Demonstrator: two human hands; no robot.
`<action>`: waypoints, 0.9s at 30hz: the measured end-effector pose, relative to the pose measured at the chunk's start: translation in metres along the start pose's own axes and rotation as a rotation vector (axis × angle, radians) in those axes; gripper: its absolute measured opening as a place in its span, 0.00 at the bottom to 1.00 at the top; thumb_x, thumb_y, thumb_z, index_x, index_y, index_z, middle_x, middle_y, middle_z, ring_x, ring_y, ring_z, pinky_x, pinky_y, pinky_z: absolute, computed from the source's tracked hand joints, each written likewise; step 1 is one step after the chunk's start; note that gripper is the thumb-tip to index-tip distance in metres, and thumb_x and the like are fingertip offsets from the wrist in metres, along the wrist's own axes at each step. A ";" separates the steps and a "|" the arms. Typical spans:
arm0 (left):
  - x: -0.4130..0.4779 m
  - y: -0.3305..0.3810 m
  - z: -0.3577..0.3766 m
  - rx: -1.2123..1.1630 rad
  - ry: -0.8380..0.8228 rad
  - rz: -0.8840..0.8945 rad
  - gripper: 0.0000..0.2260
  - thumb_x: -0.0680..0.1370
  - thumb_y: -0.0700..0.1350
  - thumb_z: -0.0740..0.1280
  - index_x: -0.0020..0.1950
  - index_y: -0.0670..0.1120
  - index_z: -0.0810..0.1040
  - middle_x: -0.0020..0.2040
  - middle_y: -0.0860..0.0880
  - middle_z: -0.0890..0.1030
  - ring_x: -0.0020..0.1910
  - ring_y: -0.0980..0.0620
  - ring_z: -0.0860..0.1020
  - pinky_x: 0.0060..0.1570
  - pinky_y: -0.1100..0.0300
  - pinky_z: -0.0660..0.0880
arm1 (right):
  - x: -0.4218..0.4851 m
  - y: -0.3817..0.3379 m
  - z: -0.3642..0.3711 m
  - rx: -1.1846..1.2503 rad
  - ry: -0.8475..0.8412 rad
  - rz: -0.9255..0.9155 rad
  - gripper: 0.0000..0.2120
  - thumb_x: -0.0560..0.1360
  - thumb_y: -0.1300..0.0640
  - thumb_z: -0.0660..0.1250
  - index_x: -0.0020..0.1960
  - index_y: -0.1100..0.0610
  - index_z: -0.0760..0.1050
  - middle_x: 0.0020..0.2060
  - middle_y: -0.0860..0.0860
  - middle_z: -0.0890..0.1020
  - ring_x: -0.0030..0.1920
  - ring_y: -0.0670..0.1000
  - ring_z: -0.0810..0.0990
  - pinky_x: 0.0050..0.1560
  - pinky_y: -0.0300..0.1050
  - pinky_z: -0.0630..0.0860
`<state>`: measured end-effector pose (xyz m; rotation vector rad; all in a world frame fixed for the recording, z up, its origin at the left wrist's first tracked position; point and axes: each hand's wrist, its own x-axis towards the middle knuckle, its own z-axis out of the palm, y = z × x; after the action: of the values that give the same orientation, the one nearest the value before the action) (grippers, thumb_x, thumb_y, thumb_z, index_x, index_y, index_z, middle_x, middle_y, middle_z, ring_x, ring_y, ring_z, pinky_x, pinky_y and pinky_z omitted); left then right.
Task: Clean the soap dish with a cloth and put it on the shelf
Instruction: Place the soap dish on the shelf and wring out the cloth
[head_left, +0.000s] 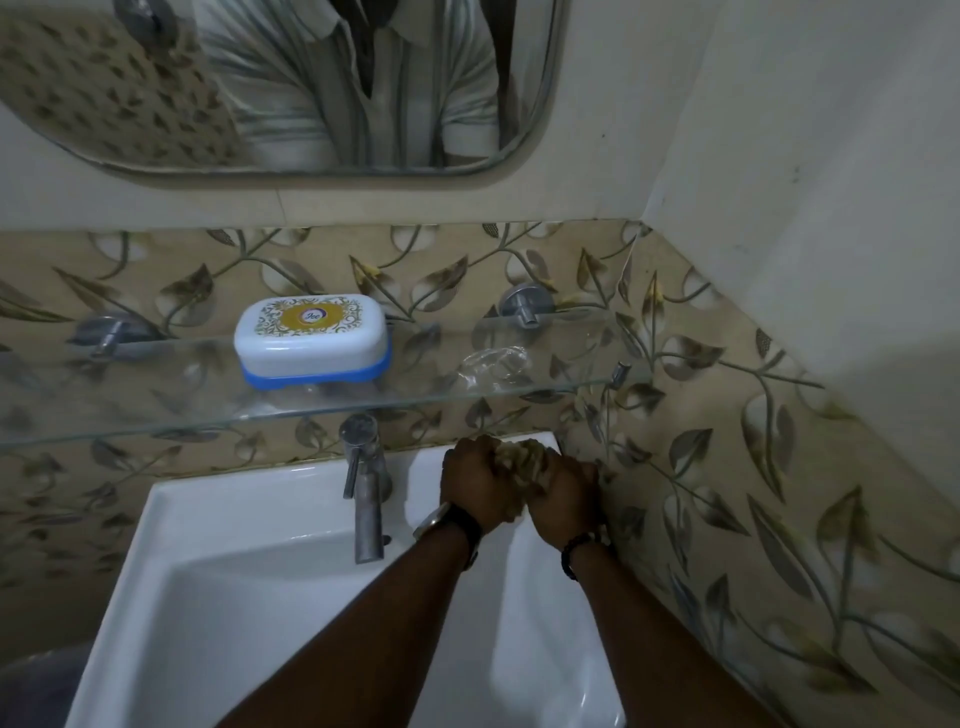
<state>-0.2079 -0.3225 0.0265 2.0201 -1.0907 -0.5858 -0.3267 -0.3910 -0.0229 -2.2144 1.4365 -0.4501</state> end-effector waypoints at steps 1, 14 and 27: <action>-0.005 0.003 0.000 -0.028 0.009 0.044 0.12 0.76 0.48 0.63 0.46 0.40 0.81 0.47 0.41 0.83 0.48 0.42 0.80 0.46 0.54 0.76 | -0.005 0.000 -0.003 0.078 0.033 -0.013 0.10 0.76 0.60 0.67 0.56 0.58 0.81 0.52 0.58 0.83 0.57 0.63 0.77 0.66 0.54 0.69; -0.080 0.060 -0.085 -0.295 0.064 0.394 0.05 0.82 0.46 0.63 0.56 0.49 0.76 0.48 0.45 0.84 0.42 0.45 0.83 0.39 0.49 0.82 | -0.071 -0.073 -0.068 0.769 0.383 -0.140 0.12 0.81 0.59 0.66 0.50 0.41 0.77 0.46 0.43 0.82 0.45 0.39 0.80 0.48 0.37 0.78; -0.189 -0.005 -0.320 -0.479 0.776 0.353 0.13 0.80 0.44 0.63 0.63 0.41 0.76 0.55 0.38 0.84 0.52 0.40 0.82 0.48 0.54 0.78 | -0.137 -0.342 -0.052 0.566 0.496 -0.751 0.13 0.83 0.47 0.61 0.57 0.57 0.71 0.48 0.63 0.81 0.47 0.60 0.77 0.46 0.51 0.71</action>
<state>-0.0876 -0.0329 0.2262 1.3829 -0.7038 0.1291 -0.1460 -0.1566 0.2024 -2.1418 0.4729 -1.5227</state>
